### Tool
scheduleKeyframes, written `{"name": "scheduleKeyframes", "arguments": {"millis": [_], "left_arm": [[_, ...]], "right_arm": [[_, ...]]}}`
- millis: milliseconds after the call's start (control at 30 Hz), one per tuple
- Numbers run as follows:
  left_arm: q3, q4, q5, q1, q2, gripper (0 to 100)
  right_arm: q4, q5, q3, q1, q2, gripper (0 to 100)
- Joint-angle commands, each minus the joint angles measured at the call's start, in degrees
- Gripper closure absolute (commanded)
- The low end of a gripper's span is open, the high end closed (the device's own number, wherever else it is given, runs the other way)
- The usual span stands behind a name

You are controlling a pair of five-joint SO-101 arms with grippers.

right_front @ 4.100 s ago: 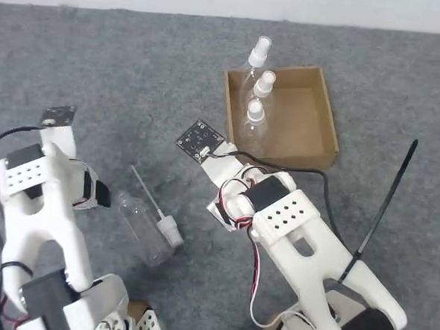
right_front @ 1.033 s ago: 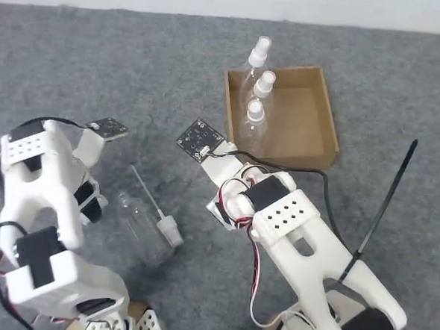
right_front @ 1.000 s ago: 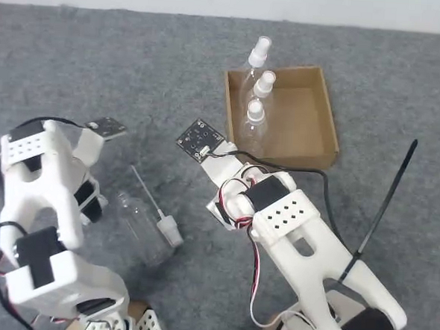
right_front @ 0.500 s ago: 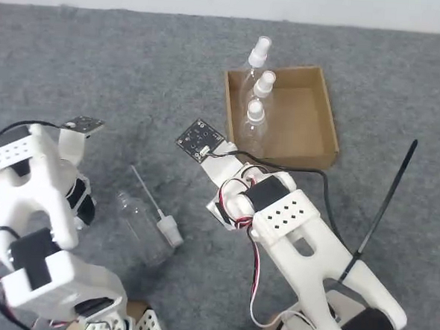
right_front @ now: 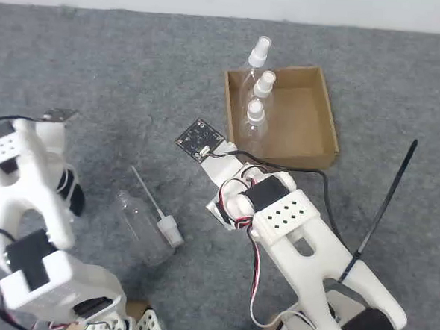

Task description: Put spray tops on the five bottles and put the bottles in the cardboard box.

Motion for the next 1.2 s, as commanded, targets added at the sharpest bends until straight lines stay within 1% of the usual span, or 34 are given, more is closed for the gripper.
{"name": "scheduleKeyframes", "arguments": {"millis": [0, 133, 300, 500, 700, 800, 967, 1167], "left_arm": [[-6.55, 2.55, 6.07, 0.26, -0.88, 99], [-8.66, 3.34, 9.32, 0.35, -0.88, 99], [-9.36, 1.93, 15.74, 1.23, -0.88, 99], [-9.36, 0.00, 25.67, 5.71, -0.88, 99], [-9.45, 0.00, 32.88, 11.16, -0.88, 99], [-10.59, -0.62, 35.43, 12.40, -0.88, 99], [-13.41, -0.44, 37.54, 13.54, -0.88, 99], [-13.67, -0.70, 40.62, 16.62, -0.88, 99]], "right_arm": [[-0.84, 0.88, -0.79, 0.75, -2.95, 87.3], [-0.84, 0.88, -0.79, 0.75, -2.95, 87.3], [-0.92, 0.88, -0.70, 0.75, -2.95, 87.3], [-0.92, 0.88, -0.70, 0.75, -2.95, 87.3], [-1.01, 0.88, -0.70, 0.75, -2.95, 87.3], [-1.01, 0.88, -0.70, 0.75, -2.95, 87.3], [-1.01, 0.88, -0.70, 0.75, -2.95, 87.3], [-1.01, 0.88, -0.70, 0.75, -2.95, 87.3]]}}
